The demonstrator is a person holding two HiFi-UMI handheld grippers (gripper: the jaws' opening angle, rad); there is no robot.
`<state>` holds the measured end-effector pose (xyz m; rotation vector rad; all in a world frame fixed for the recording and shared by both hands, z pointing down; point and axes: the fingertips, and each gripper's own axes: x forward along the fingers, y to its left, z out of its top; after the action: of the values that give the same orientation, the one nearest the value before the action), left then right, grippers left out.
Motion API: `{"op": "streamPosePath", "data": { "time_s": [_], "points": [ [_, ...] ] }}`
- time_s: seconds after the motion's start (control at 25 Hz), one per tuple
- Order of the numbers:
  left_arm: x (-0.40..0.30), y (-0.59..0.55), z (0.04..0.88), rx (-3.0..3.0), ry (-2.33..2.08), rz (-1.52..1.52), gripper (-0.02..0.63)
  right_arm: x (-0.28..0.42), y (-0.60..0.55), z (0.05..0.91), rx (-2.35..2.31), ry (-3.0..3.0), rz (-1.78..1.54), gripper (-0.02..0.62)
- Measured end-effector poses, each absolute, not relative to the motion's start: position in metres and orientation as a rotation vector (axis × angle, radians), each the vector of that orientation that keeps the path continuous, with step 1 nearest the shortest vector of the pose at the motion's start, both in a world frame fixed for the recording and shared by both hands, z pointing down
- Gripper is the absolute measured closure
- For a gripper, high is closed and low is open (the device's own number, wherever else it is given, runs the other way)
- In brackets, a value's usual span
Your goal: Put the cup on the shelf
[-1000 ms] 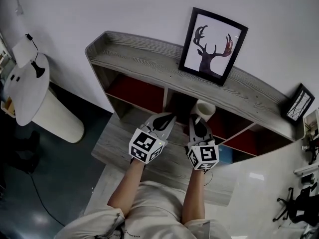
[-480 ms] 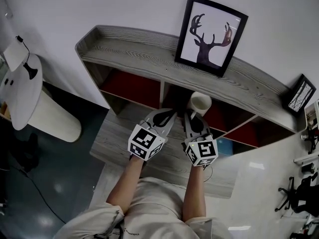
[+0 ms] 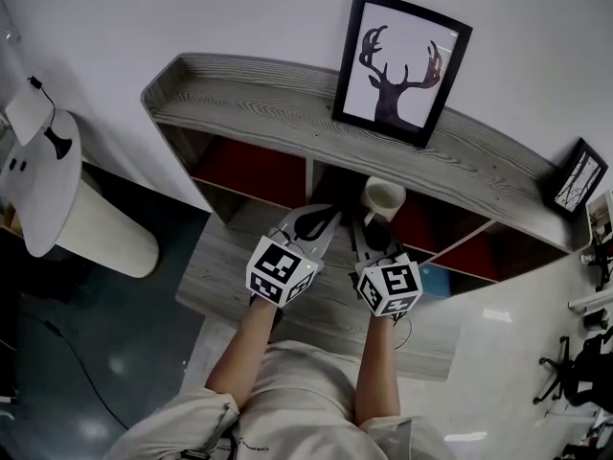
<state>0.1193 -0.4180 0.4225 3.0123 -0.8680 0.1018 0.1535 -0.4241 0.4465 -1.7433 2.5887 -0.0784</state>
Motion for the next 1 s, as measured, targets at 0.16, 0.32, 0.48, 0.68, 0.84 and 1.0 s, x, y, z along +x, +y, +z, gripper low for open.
{"op": "streamPosePath", "data": {
  "time_s": [0.16, 0.32, 0.48, 0.68, 0.84, 1.0],
  "points": [
    [0.114, -0.419, 0.421, 3.013, -0.891, 0.106, 0.597, 0.155, -0.427, 0.447, -1.757, 2.598, -0.126, 0.577],
    [0.107, -0.42, 0.416, 3.001, -0.927, 0.082, 0.597, 0.153, -0.428, 0.45, -1.786, 2.601, -0.142, 0.577],
    [0.106, -0.412, 0.419, 2.991, -0.936, 0.08, 0.597, 0.156, -0.423, 0.449, -1.788, 2.583, -0.141, 0.577],
    [0.102, -0.407, 0.422, 2.98, -0.965, 0.073, 0.597, 0.161, -0.418, 0.45, -1.798, 2.599, -0.111, 0.575],
    [0.099, -0.406, 0.418, 2.97, -0.983, 0.054, 0.595, 0.157, -0.414, 0.451, -1.777, 2.626, -0.109, 0.536],
    [0.103, -0.405, 0.419, 2.965, -0.982, 0.05, 0.597, 0.157, -0.413, 0.45, -1.784, 2.648, -0.088, 0.512]
  ]
}}
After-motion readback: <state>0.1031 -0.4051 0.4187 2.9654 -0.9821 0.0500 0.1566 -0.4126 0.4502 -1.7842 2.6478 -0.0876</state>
